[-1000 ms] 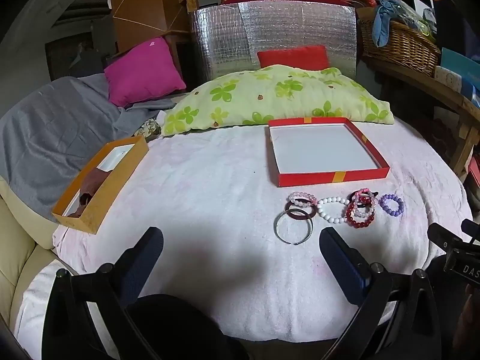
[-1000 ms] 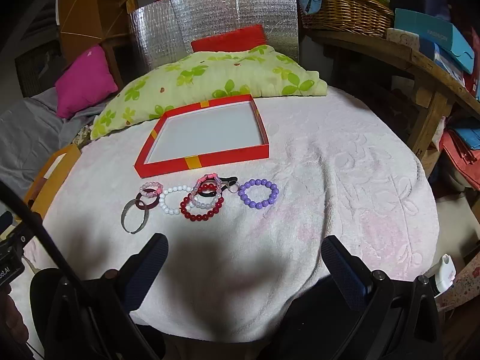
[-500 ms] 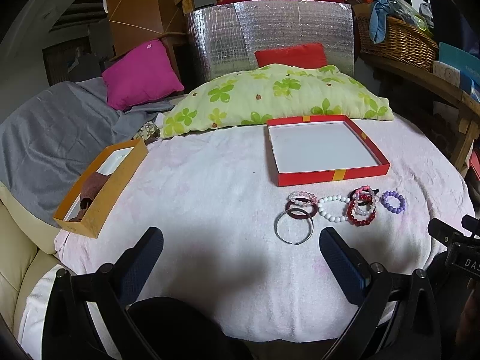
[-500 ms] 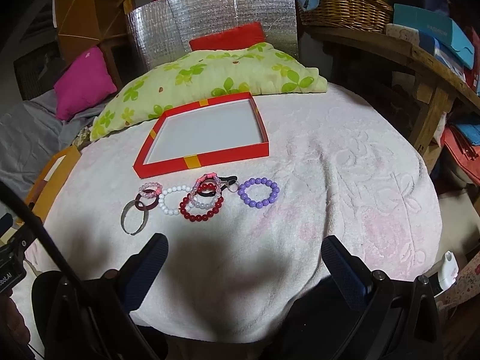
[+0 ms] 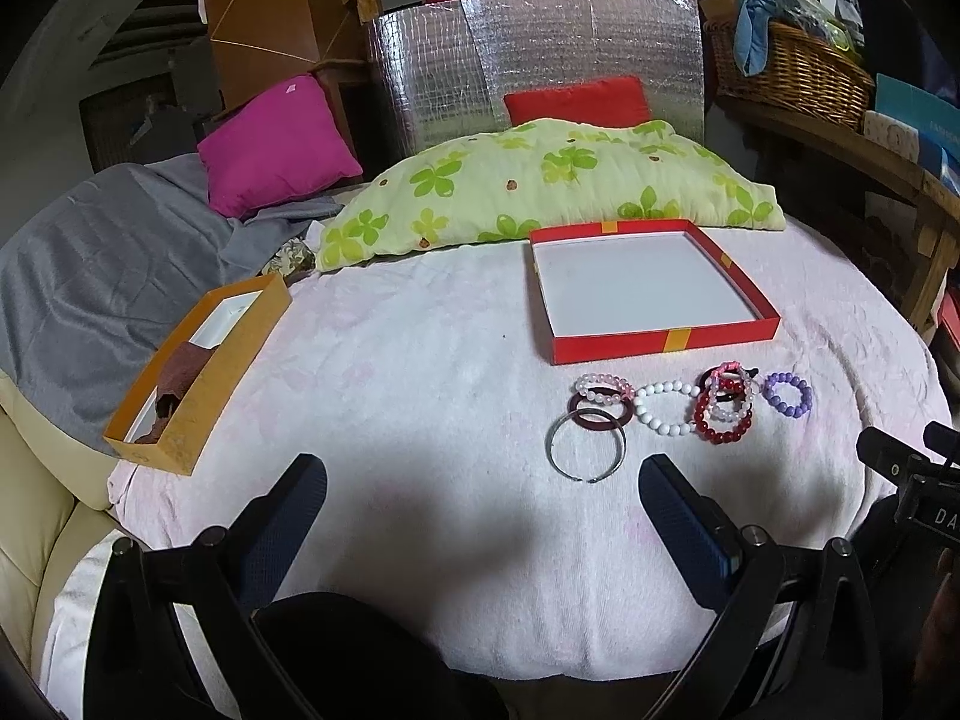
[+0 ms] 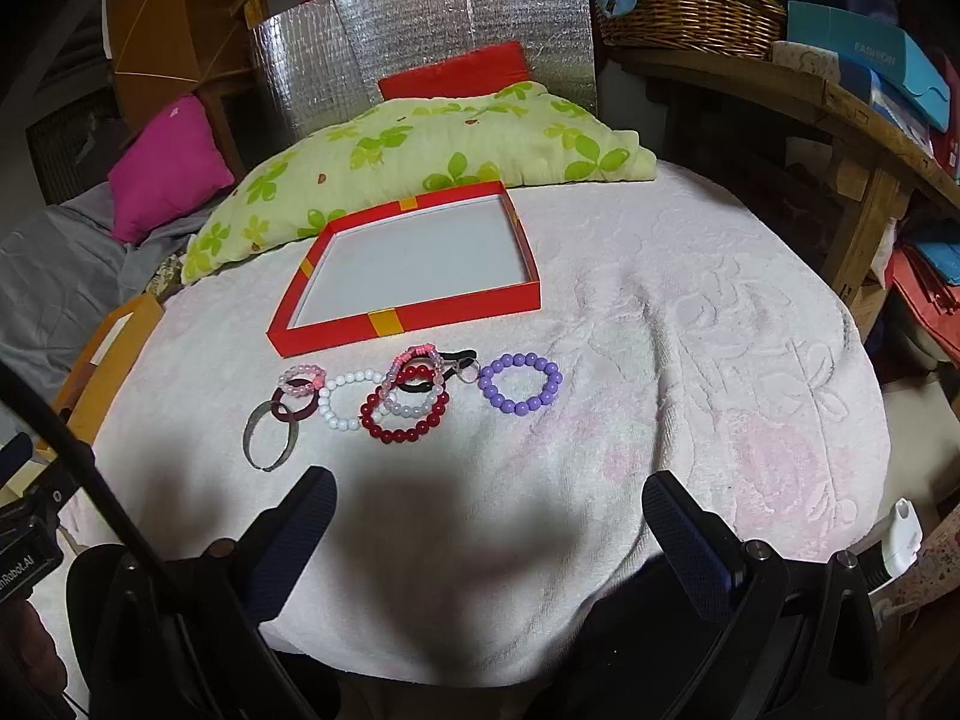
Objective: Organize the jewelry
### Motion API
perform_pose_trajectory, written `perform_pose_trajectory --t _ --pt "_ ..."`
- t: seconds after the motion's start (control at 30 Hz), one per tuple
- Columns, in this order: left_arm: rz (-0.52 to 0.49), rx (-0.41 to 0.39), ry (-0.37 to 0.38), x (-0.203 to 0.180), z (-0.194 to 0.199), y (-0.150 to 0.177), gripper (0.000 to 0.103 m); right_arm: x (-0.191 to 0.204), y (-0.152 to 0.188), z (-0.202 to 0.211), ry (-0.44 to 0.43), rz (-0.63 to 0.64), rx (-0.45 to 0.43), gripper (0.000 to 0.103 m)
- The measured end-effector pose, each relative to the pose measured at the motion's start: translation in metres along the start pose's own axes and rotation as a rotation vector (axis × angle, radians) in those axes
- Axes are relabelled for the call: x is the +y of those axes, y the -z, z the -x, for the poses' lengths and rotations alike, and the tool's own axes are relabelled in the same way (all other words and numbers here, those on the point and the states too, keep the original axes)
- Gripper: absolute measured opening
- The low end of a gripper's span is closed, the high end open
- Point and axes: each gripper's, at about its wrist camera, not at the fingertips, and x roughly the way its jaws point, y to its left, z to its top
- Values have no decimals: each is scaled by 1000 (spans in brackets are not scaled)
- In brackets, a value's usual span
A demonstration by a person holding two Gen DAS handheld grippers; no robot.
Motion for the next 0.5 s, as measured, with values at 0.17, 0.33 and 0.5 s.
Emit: perform_pose_trajectory --t 0.17,0.33,0.5 --pt "-5 3 1 -1 -1 1 103 0 0 -1 -3 -3 2 103" --pt "-7 6 0 -1 -1 2 103 0 2 -3 -6 -4 6 103" --pt "-5 10 0 0 -3 3 103 0 3 -4 -11 -7 11 103"
